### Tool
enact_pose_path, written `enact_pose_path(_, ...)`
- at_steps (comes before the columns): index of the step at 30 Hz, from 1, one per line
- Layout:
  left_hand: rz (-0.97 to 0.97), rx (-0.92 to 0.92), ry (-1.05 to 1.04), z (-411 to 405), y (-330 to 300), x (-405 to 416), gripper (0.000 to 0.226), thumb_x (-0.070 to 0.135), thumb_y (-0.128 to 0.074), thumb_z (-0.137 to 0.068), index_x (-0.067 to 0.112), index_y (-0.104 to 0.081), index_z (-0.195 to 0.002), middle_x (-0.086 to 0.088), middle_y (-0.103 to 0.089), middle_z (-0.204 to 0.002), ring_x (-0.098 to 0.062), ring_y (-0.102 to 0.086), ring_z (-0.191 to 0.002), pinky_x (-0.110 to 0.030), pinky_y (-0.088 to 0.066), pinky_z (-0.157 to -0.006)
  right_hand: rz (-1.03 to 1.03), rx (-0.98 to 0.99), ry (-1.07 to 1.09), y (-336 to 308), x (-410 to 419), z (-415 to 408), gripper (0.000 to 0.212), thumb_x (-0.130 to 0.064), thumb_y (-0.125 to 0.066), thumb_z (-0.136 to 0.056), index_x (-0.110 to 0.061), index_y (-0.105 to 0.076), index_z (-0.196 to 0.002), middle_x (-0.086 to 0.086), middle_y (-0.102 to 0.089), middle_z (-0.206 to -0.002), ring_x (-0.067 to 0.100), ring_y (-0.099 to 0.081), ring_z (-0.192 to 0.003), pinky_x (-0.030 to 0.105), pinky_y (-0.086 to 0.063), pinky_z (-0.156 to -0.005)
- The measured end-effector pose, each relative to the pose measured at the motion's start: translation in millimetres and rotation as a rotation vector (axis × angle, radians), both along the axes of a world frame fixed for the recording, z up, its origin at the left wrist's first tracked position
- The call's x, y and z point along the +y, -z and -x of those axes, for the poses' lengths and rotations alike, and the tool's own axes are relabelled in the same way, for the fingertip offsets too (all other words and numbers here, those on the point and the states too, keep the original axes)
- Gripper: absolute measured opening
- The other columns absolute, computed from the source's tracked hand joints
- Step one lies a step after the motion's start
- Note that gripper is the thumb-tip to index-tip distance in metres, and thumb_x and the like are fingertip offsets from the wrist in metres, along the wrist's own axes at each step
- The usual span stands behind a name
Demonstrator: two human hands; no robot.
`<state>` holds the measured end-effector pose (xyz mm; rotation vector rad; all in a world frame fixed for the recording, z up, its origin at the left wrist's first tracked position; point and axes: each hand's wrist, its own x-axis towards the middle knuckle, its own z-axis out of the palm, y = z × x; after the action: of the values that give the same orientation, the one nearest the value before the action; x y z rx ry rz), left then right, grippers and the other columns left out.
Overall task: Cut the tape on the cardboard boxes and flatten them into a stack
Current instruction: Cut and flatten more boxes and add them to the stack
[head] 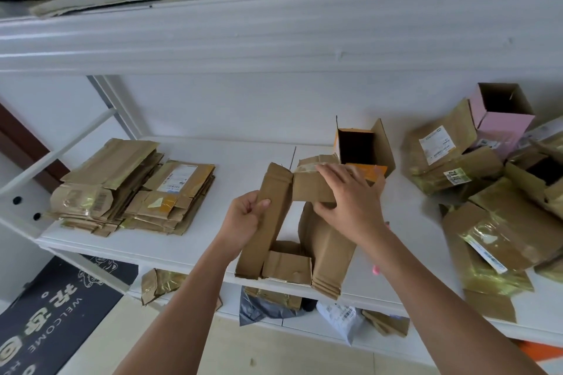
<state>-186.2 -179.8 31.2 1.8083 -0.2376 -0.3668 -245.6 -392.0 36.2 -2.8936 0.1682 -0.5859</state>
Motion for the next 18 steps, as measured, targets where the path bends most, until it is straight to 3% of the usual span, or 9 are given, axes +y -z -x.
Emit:
enact_pose_path(3, -0.063, -0.028, 0.001, -1, -2, -5, 0.021, 0.017, -0.048, -0.102, 0.003, -0.061, -0.092, -0.014, -0.064, -0.077, -0.019, -0.063, -0.067, -0.031, -0.053, -0.061, -0.1, 0.081, -0.039, -10, -7, 0, 0.052, -0.048, -0.05, -0.097, -0.036, -0.041, -0.146, -0.017, -0.044, -0.147, 0.014, -0.034, -0.137, 0.054, -0.02, -0.11)
enact_pose_path(6, -0.163, -0.099, 0.029, 0, -4, -12, 0.024, 0.018, -0.048, -0.103, 0.002, -0.06, -0.089, -0.02, -0.061, -0.078, -0.022, -0.059, -0.066, -0.032, -0.049, -0.061, -0.188, 0.056, -0.058, -10, -19, 4, 0.044, -0.043, -0.054, -0.097, -0.035, -0.051, -0.141, -0.015, -0.054, -0.141, 0.016, -0.047, -0.13, 0.042, -0.041, -0.097)
enact_pose_path(8, -0.224, -0.162, 0.034, -1, -6, -17, 0.027, 0.019, -0.049, -0.102, 0.005, -0.059, -0.082, -0.018, -0.057, -0.074, -0.023, -0.054, -0.064, -0.033, -0.044, -0.063, -0.252, 0.045, -0.061, -13, -27, 6, 0.038, -0.046, -0.051, -0.097, -0.033, -0.061, -0.131, -0.011, -0.066, -0.127, 0.015, -0.059, -0.114, 0.033, -0.053, -0.079)
enact_pose_path(10, -0.252, -0.243, -0.002, -4, -11, -25, 0.024, 0.022, -0.053, -0.101, 0.015, -0.061, -0.08, -0.005, -0.057, -0.069, -0.015, -0.054, -0.066, -0.026, -0.041, -0.063, -0.311, 0.041, -0.009, -21, -29, 9, 0.034, -0.049, -0.046, -0.097, -0.027, -0.071, -0.103, -0.006, -0.071, -0.09, 0.011, -0.064, -0.078, 0.025, -0.048, -0.057)
enact_pose_path(12, -0.22, -0.311, -0.121, -6, -21, -33, 0.01, 0.027, -0.061, -0.096, 0.02, -0.068, -0.1, 0.009, -0.065, -0.088, -0.009, -0.06, -0.083, -0.019, -0.043, -0.069, -0.405, 0.025, 0.055, -29, -27, 11, 0.038, -0.046, -0.046, -0.098, -0.022, -0.054, -0.07, -0.003, -0.055, -0.061, 0.011, -0.051, -0.054, 0.024, -0.034, -0.047)
enact_pose_path(14, -0.22, -0.397, -0.234, -9, -27, -36, 0.035, 0.029, -0.069, -0.091, 0.019, -0.063, -0.124, 0.008, -0.064, -0.113, -0.009, -0.058, -0.104, -0.021, -0.046, -0.085, -0.54, -0.012, 0.109, -30, -22, 12, 0.043, -0.041, -0.048, -0.099, -0.019, -0.043, -0.062, -0.001, -0.046, -0.055, 0.012, -0.044, -0.049, 0.023, -0.028, -0.045)
enact_pose_path(15, -0.266, -0.475, -0.274, -11, -30, -36, 0.042, 0.029, -0.07, -0.09, 0.018, -0.06, -0.129, 0.005, -0.062, -0.121, -0.013, -0.055, -0.113, -0.028, -0.046, -0.096, -0.603, -0.031, 0.134, -28, -20, 12, 0.044, -0.039, -0.048, -0.1, -0.019, -0.041, -0.061, -0.001, -0.044, -0.054, 0.012, -0.042, -0.048, 0.022, -0.027, -0.045)
enact_pose_path(18, -0.498, -0.709, -0.378, -18, -25, -27, 0.057, 0.029, -0.071, -0.089, 0.015, -0.049, -0.139, -0.008, -0.049, -0.143, -0.024, -0.033, -0.141, -0.049, -0.017, -0.121, -0.762, -0.09, 0.19, -21, -12, 12, 0.041, -0.037, -0.047, -0.1, -0.02, -0.045, -0.063, -0.001, -0.045, -0.056, 0.012, -0.044, -0.049, 0.022, -0.032, -0.048)
